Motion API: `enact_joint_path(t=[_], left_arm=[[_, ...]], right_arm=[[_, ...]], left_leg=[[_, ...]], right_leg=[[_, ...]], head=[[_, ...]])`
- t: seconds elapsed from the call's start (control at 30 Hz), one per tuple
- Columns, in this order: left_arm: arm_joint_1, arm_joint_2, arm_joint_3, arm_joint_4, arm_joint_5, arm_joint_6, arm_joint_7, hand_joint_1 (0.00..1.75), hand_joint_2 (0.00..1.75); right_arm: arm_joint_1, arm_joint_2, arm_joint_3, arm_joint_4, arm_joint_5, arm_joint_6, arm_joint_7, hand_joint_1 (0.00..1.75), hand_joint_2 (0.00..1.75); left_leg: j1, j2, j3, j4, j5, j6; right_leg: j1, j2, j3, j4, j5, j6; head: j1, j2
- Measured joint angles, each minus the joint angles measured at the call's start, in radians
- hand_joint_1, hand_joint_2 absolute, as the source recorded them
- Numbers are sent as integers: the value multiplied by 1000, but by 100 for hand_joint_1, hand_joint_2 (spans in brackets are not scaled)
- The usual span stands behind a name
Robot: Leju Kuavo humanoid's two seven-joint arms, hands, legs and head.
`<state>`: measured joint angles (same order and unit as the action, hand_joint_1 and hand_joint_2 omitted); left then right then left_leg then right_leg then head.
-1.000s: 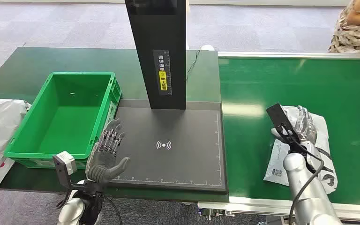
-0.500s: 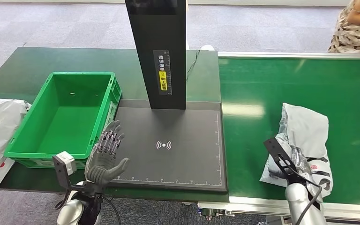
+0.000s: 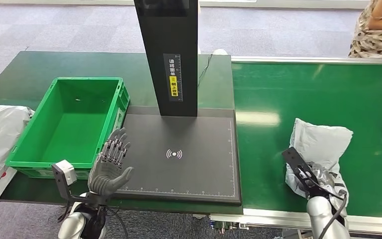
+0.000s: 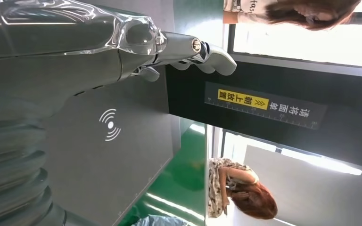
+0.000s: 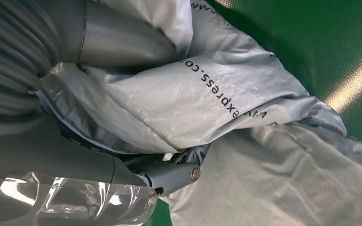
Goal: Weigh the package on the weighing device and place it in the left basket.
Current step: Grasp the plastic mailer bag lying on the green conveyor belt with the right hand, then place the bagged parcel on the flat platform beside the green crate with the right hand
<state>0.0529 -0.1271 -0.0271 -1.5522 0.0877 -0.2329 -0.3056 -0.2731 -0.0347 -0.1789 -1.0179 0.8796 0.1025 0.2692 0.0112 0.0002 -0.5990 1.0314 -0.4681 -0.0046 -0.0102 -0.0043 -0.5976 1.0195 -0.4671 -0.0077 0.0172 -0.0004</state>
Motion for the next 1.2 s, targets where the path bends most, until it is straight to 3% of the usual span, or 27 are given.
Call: enact_joint_path(t=[0.13,0.3,0.53,0.7,0.87,1.03,1.2], left_arm=[[24,-6,10,-8,-9,15,-5,0,175],[63,-19,20,-35,-25,48,-35,0,175],[64,-39,35,-39,7,98,-110,0,175],[25,-46,40,-39,-6,166,-154,0,175],[-28,-45,40,-32,-47,247,-200,0,175],[-44,-42,39,-24,-86,369,-237,0,175],[-42,-32,39,-24,-67,395,-235,0,175]], right_arm=[[9,11,-1,-29,-1,-89,-62,175,175],[31,44,-1,-135,-47,-232,-229,175,175],[33,79,53,-323,-94,-277,-497,175,175],[12,83,180,-425,-74,-210,-612,175,175],[-23,73,381,-459,-25,-92,-694,175,175],[-93,30,634,-374,-2,4,-727,175,175],[-191,10,822,-218,-19,104,-728,175,175]], left_leg=[[0,0,-1,0,0,0],[0,0,-3,0,0,0],[0,0,-5,0,0,0],[0,0,-5,0,0,0],[0,0,-4,0,1,-1],[0,0,-5,0,0,-1],[0,0,-5,0,0,-1]], right_leg=[[0,0,-1,0,0,0],[0,0,-4,1,0,0],[0,0,-5,1,0,0],[0,0,-5,1,0,0],[0,1,-5,2,0,-1],[0,1,-5,2,0,-1],[0,0,-5,1,0,-1]], head=[[0,0],[0,0],[0,0],[0,0],[0,0],[0,0],[0,0]])
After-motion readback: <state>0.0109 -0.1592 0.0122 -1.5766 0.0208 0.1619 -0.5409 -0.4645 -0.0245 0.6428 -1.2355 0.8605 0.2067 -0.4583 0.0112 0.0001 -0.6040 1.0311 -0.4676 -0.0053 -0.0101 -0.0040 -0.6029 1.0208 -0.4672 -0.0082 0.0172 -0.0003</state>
